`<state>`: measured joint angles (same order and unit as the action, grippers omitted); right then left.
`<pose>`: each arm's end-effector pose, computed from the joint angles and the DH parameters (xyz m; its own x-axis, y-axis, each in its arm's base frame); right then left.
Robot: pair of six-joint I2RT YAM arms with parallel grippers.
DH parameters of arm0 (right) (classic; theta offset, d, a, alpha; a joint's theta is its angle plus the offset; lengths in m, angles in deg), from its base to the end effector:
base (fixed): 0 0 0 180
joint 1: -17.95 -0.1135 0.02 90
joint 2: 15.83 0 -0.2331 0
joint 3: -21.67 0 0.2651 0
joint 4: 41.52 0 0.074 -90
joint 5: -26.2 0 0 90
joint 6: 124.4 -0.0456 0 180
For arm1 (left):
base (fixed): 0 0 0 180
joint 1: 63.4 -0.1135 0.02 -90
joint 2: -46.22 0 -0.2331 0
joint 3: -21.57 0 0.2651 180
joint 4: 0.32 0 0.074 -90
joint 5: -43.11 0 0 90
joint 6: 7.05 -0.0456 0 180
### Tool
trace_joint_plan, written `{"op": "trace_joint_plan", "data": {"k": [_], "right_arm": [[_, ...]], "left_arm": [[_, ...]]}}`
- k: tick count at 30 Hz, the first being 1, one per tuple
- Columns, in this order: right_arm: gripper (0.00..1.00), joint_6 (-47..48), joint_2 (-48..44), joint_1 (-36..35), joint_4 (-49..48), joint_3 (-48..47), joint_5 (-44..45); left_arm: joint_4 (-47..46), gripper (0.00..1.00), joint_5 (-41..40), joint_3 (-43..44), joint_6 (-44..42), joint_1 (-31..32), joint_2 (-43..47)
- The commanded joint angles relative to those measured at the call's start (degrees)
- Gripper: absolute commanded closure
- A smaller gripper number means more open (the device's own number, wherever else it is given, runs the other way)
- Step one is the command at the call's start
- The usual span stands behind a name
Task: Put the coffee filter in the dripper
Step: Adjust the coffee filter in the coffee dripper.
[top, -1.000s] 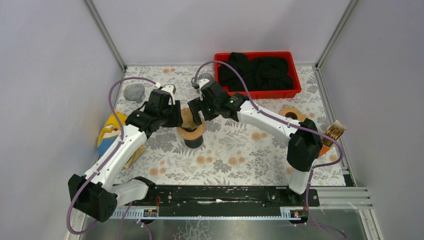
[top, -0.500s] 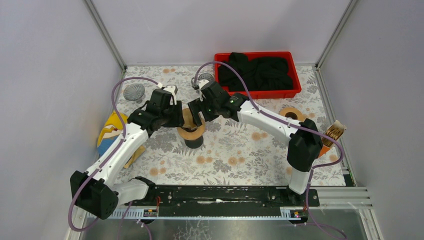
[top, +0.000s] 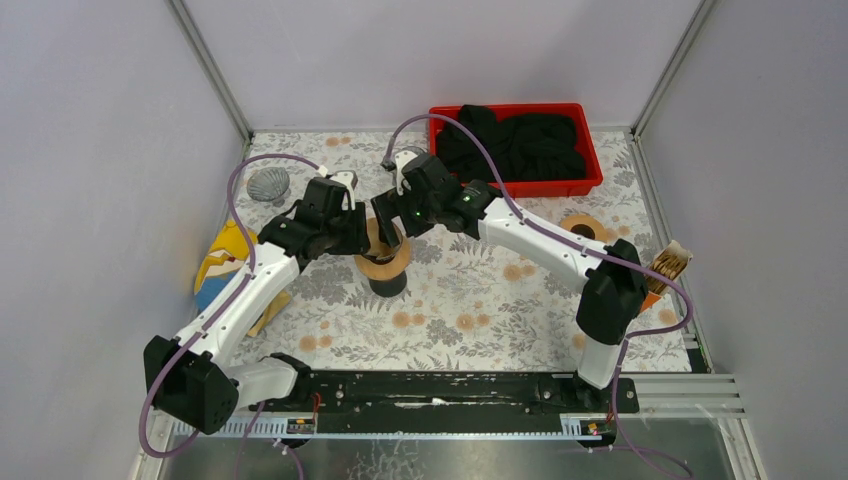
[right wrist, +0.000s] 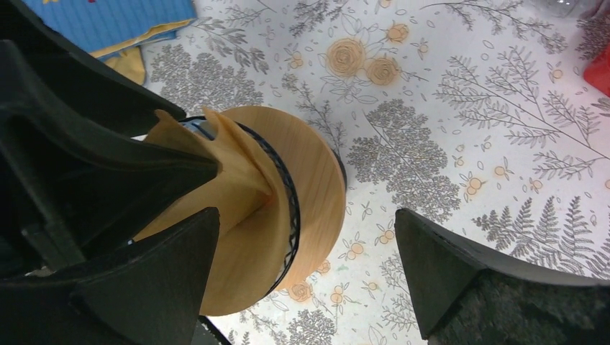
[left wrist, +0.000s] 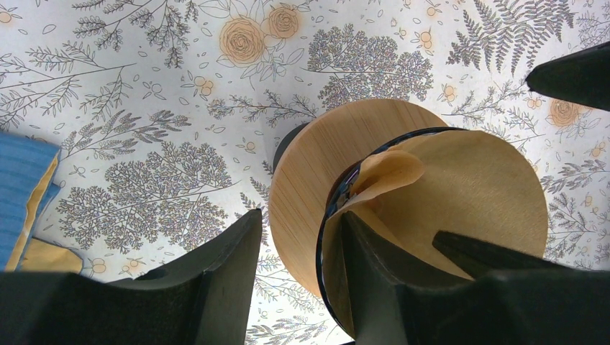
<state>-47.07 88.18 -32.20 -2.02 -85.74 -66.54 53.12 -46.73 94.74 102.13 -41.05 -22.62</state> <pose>0.2788 0.3374 0.2850 -0.5420 -0.3074 -0.7821 -0.6895 0.6947 0.2047 0.2575 -0.1060 0.2605 -0.7859 -0.0321 -0.6176 0.1310 0.9673 -0.2171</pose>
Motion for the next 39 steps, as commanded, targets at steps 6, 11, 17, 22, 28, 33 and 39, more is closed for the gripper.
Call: {"op": "trace_joint_plan", "data": {"k": [6, 11, 17, 22, 28, 33, 39], "right_arm": [[0.0, 0.82, -0.21, -0.39, 0.57, -3.29, -8.06], [0.0, 2.25, 1.31, -0.33, 4.17, -4.17, -9.34], [0.0, 2.88, 1.45, -0.36, 6.01, -3.91, -10.88], [0.0, 4.34, 2.04, -0.38, 8.02, -4.77, -13.25], [0.0, 4.94, 2.85, -0.38, 8.83, -5.88, -13.98], [0.0, 4.3, 2.17, -0.38, 7.46, -6.05, -10.57], [0.0, 4.08, 1.76, -0.32, 6.46, -6.25, -7.73]], "left_arm": [[-0.81, 0.48, 0.09, 1.74, -0.66, -0.11, -0.02], [-0.81, 0.48, 0.19, 1.7, -0.46, -0.11, -0.17], [-0.81, 0.48, 0.05, 1.72, -0.42, -0.11, -0.29], [-0.9, 0.48, 0.13, 1.43, -0.42, -0.06, -0.5], [-0.83, 0.48, 0.32, 1.42, -0.2, -0.11, -0.65], [-0.89, 0.48, 0.43, 1.56, -0.11, -0.16, -0.14], [-0.94, 0.45, 1.22, 2.31, -0.04, -0.1, 0.2]]}}
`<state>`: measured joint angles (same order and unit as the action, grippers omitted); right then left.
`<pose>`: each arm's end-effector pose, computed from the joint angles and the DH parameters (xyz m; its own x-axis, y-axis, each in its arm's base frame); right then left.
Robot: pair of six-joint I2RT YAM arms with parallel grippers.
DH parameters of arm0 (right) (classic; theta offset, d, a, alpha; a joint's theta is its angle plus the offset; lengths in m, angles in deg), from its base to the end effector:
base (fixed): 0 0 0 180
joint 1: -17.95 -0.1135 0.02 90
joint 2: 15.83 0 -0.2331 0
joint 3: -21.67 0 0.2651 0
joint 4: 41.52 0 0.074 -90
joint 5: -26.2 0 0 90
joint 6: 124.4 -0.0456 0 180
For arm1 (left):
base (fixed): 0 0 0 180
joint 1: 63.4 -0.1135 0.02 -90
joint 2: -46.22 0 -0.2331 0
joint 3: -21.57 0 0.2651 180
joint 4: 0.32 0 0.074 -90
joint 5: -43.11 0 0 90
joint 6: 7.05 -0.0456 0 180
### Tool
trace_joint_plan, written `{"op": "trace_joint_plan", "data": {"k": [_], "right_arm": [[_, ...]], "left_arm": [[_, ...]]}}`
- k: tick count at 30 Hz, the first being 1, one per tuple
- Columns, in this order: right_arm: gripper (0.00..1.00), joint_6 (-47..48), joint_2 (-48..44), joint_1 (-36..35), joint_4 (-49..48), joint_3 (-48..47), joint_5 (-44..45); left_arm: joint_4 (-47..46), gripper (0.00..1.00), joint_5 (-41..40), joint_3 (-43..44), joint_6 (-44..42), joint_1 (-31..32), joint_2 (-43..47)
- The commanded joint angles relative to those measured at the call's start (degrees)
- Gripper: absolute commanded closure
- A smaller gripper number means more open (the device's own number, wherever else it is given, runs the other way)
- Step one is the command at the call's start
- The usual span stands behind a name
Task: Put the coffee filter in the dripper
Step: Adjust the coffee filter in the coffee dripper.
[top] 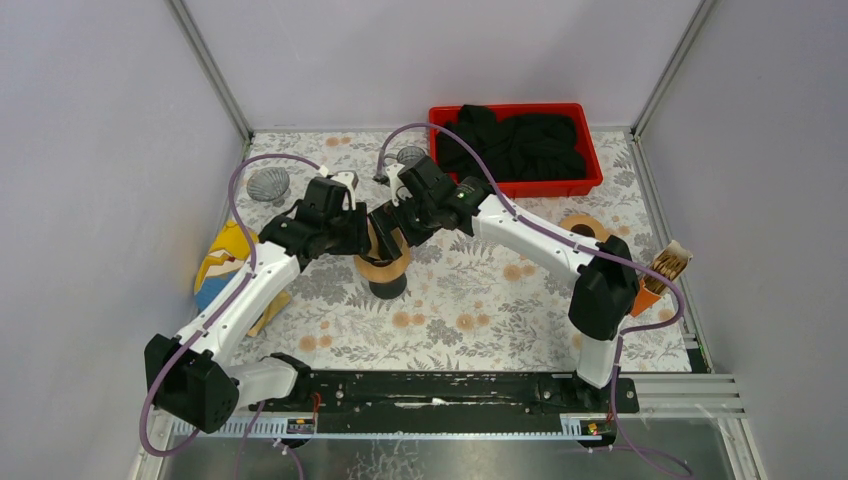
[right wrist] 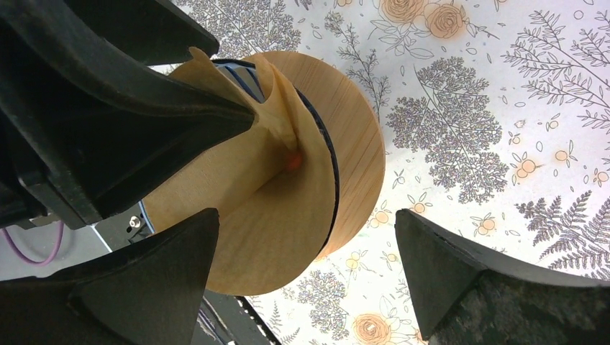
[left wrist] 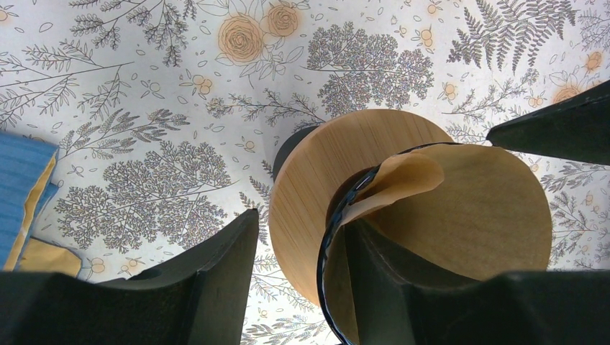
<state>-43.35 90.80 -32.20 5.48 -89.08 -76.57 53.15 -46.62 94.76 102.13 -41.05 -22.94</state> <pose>0.2729 0.3427 0.2753 -0.5633 -0.4382 -0.7005 -0.7743 0.5758 0.2626 0.2582 -0.1064 0.2591 -0.7895 -0.0306 -0.6130 0.1310 0.9673 -0.2170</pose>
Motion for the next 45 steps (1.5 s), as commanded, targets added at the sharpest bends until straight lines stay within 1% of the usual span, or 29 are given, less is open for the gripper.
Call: {"op": "trace_joint_plan", "data": {"k": [1, 14, 25, 38, 45], "right_arm": [[0.0, 0.3, -0.74, -0.3, -1.02, -2.89, 2.26], [0.0, -0.62, -0.55, -0.33, -1.39, -2.9, 1.44], [0.0, -1.23, -1.23, -0.34, -3.35, -3.2, 2.34], [0.01, -1.99, -1.75, -0.37, -5.18, -2.64, 5.52], [0.01, -0.88, -3.34, -0.29, -5.31, -0.51, 11.4]], "left_arm": [[-1.09, 0.45, 1.12, 2.36, 0.05, -0.1, 0.71], [-1.78, 0.39, 1.73, 2.81, 1.35, -0.17, 1.35], [-1.58, 0.38, 0.32, 3.07, 1.56, -0.31, 3.02], [0.92, 0.38, -1.6, 1.44, 0.88, -0.46, 3.55], [2.24, 0.39, -4.01, 1.13, 0.46, -0.46, 3.69]]}}
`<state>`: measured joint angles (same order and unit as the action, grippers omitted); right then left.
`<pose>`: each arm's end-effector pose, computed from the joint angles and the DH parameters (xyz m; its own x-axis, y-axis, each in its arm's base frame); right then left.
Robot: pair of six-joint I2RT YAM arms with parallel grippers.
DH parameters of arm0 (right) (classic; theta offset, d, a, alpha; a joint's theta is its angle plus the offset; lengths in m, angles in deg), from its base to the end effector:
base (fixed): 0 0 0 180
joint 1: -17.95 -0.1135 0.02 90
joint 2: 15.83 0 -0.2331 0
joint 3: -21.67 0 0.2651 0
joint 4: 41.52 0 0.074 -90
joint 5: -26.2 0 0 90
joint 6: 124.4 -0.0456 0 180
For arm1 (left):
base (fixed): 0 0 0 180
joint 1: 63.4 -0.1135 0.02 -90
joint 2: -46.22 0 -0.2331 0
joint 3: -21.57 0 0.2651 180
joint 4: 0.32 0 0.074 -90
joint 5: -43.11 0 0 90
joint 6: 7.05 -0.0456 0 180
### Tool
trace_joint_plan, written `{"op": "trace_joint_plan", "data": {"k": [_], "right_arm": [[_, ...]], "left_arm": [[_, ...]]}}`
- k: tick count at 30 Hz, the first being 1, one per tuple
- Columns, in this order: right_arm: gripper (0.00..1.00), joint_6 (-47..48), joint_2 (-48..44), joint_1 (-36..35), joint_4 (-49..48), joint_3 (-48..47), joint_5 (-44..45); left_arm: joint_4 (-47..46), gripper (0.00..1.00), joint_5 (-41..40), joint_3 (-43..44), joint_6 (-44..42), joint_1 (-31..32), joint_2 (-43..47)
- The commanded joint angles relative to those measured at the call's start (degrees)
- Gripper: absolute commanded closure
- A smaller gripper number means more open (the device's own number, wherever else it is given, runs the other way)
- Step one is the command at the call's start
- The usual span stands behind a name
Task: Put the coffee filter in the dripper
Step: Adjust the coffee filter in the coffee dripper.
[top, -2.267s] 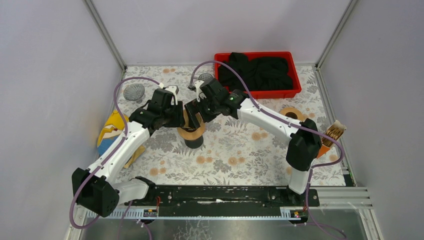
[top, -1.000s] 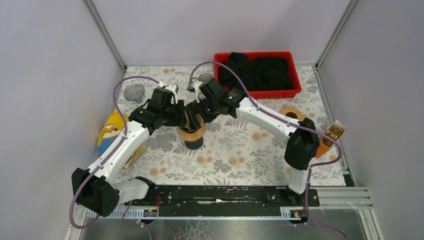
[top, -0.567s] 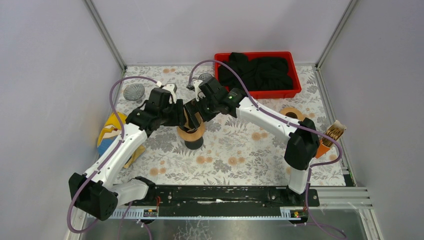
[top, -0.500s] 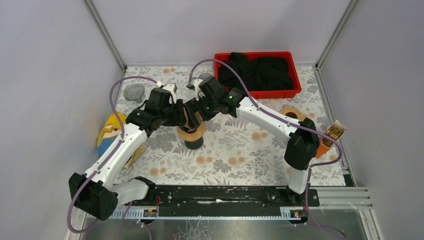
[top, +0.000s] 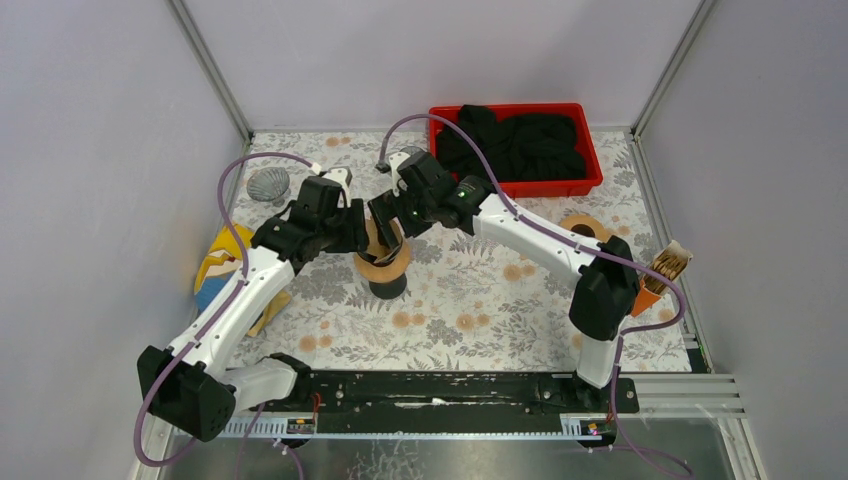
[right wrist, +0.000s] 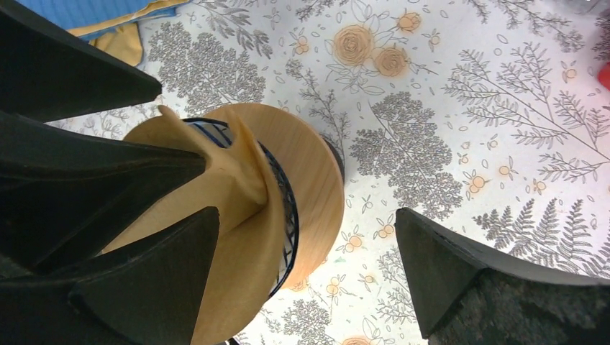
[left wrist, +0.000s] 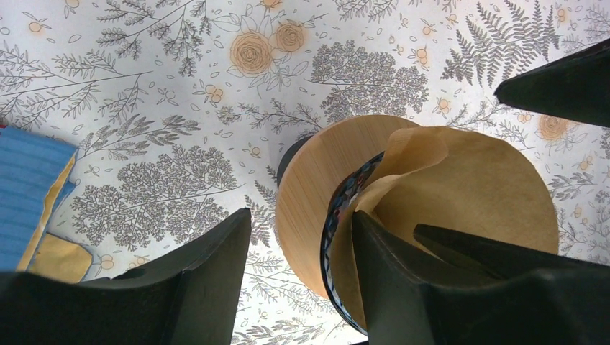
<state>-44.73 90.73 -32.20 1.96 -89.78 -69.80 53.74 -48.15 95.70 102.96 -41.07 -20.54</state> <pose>0.2808 0.3438 0.2851 -0.5395 -0.3681 -0.7573 -0.7310 0.6511 0.2043 0.2529 -0.1028 0.2747 -0.7577 -0.0586 -0.6500 0.1135 0.9689 -0.2197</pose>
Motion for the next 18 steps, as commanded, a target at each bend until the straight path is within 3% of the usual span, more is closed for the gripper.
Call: {"op": "trace_joint_plan", "data": {"k": [1, 18], "right_arm": [[0.01, 0.71, -3.38, -0.23, -1.68, 0.58, 5.5], [0.01, -0.61, -1.32, 0.49, -2.83, 3.26, 4.3]], "left_arm": [[1.83, 0.39, -2.9, 0.24, -0.42, -0.45, 1.28], [0.32, 0.39, -0.15, -1.28, -0.55, -0.44, 0.67]]}}
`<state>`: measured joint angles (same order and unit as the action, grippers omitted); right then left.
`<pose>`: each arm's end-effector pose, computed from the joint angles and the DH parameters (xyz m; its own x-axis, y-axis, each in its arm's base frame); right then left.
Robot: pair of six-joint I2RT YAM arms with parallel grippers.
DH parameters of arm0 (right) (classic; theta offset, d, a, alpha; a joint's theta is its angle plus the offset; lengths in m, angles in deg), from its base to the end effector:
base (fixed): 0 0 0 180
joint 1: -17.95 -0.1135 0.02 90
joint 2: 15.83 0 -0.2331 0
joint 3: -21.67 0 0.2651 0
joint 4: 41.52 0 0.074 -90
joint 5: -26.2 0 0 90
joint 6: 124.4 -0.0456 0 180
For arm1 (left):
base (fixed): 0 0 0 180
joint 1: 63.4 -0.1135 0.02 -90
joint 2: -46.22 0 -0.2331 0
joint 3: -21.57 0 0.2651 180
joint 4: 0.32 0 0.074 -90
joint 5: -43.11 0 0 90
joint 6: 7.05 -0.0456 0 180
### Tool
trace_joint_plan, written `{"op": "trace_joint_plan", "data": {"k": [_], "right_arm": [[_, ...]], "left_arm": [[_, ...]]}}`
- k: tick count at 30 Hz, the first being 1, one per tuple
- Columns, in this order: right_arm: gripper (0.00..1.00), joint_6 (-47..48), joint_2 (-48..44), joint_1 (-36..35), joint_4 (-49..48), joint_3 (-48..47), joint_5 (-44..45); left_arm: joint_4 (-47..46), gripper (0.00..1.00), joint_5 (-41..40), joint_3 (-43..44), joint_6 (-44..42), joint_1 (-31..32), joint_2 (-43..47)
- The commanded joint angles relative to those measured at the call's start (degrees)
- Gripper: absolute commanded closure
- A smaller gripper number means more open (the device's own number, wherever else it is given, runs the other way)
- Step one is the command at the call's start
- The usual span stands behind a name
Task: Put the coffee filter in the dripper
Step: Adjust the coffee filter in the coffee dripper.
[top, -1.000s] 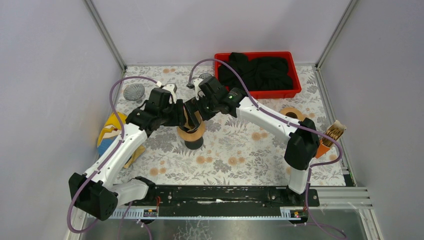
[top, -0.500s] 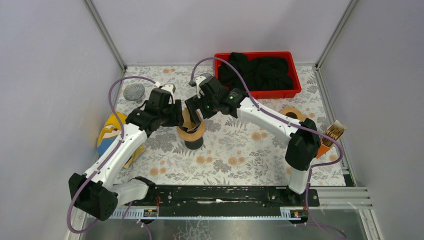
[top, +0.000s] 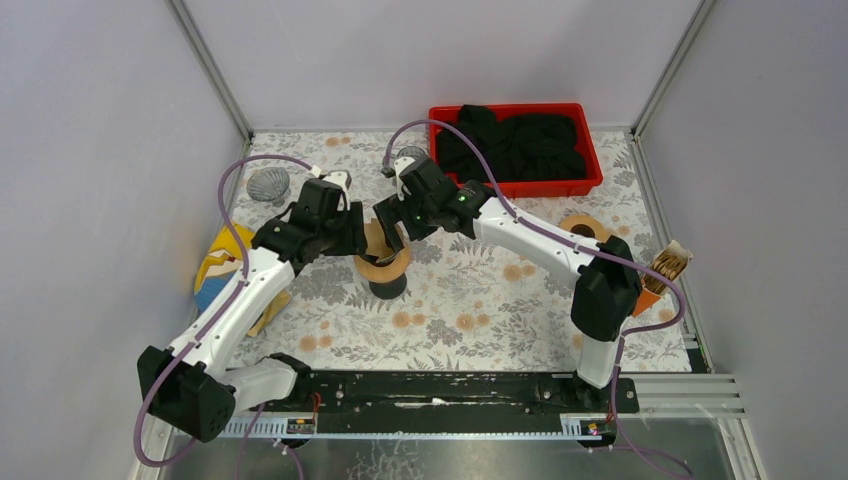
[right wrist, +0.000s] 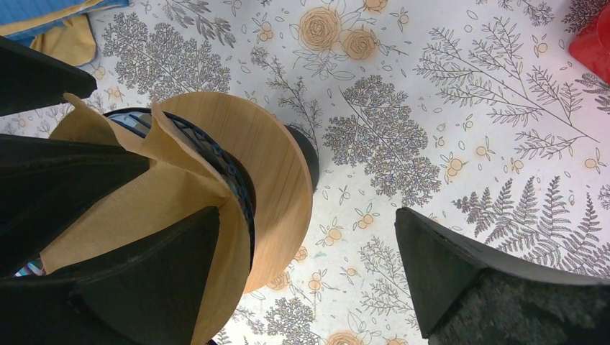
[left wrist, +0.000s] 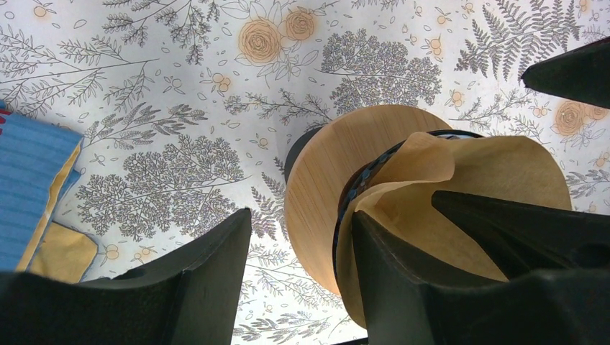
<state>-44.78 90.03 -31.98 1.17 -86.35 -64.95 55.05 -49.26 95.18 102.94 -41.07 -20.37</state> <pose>0.2822 0.3369 0.2700 -0.5511 -0.3753 -0.7453 -0.6869 0.7112 0.1498 0.2504 -0.1008 0.2705 -0.7706 -0.0527 -0.6351 0.0966 0.9754 -0.1982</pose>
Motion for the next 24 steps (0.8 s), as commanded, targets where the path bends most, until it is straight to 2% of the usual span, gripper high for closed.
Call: {"op": "trace_joint_plan", "data": {"k": [1, 24], "right_arm": [[0.0, -0.67, -0.65, 0.2, -2.21, -0.04, -0.69], [0.0, -1.76, -2.22, 0.23, -3.92, -1.03, -4.57]], "left_arm": [[-1.17, 0.39, 1.15, -0.89, -0.42, -0.44, 0.57], [-4.25, 0.36, 3.52, -1.17, 1.35, -0.44, 1.54]]}}
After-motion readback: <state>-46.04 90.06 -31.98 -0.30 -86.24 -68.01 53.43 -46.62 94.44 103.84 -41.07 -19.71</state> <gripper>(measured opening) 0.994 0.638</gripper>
